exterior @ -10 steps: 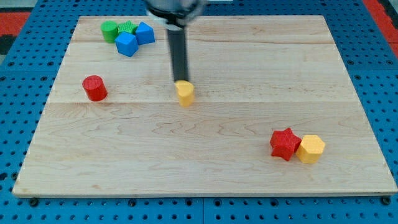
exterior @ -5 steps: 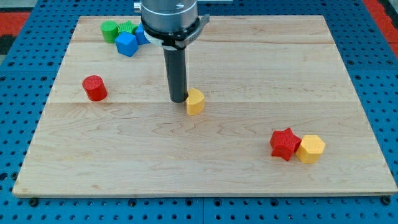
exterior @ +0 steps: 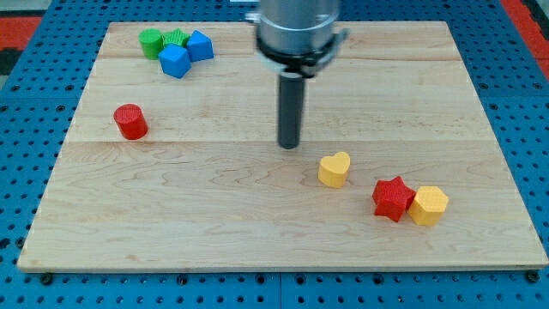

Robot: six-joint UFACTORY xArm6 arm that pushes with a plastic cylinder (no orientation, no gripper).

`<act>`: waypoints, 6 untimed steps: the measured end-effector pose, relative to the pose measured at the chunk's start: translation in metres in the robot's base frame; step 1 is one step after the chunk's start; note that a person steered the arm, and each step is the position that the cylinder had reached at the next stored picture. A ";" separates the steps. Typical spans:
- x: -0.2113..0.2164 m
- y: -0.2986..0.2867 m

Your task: Move the yellow heart into the red star

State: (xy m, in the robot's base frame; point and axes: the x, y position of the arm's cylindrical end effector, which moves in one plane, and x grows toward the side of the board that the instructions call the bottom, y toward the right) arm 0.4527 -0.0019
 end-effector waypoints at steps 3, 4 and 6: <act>0.033 0.052; 0.032 0.101; 0.023 0.089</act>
